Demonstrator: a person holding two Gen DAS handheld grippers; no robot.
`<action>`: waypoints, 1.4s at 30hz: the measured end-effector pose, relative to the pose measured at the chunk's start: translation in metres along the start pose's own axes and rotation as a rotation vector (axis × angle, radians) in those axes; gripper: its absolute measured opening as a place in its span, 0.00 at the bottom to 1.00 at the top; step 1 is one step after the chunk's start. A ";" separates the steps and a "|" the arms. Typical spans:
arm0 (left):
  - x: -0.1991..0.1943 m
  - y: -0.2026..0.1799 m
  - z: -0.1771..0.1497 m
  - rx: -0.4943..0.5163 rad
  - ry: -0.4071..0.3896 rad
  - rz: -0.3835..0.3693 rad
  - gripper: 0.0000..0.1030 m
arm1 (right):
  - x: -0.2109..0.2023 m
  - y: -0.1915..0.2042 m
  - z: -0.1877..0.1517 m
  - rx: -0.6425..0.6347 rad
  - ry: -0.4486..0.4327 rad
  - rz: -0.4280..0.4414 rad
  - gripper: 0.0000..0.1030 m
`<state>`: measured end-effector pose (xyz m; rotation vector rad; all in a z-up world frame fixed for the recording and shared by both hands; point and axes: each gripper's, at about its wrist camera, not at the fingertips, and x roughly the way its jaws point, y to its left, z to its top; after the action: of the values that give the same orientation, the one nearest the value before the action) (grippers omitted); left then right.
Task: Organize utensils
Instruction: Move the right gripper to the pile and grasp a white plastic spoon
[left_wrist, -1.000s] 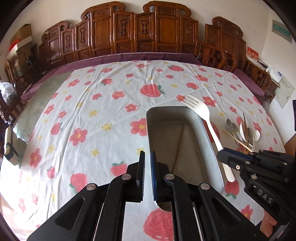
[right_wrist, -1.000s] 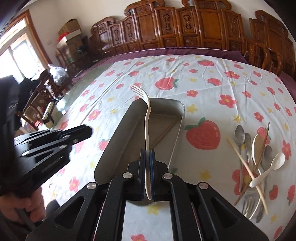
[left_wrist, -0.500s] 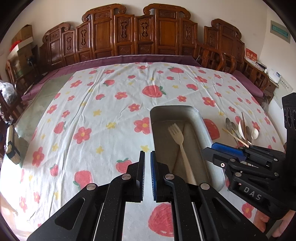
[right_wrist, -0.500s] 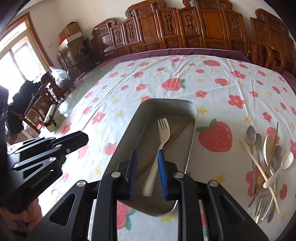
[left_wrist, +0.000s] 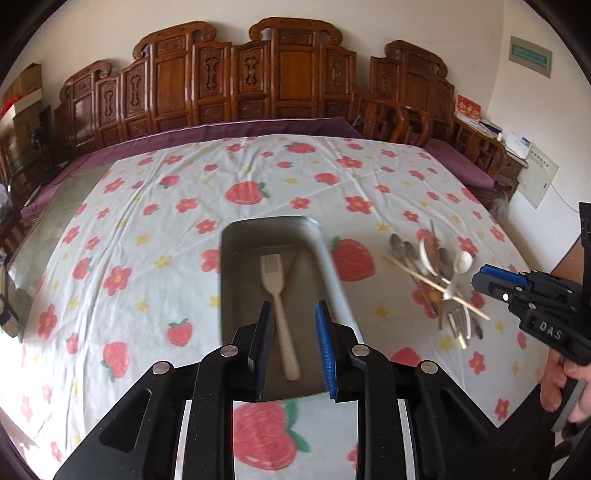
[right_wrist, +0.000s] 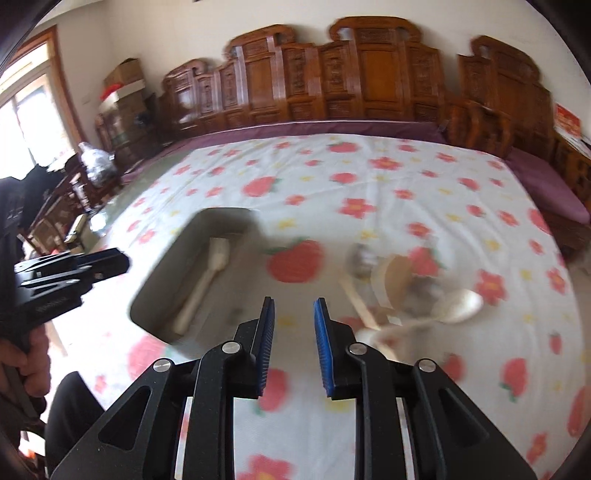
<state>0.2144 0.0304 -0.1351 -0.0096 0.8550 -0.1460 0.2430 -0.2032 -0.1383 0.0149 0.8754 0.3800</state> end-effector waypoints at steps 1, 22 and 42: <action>0.000 -0.006 0.000 0.002 -0.002 -0.010 0.26 | -0.003 -0.012 -0.003 0.015 0.004 -0.016 0.23; -0.008 -0.088 -0.019 0.085 -0.066 -0.057 0.73 | 0.045 -0.093 -0.016 0.245 0.106 -0.027 0.38; -0.006 -0.090 -0.025 0.104 -0.058 -0.049 0.73 | 0.097 -0.119 -0.010 0.493 0.186 -0.083 0.42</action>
<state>0.1806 -0.0564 -0.1411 0.0628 0.7887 -0.2348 0.3292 -0.2831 -0.2370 0.4025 1.1326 0.0807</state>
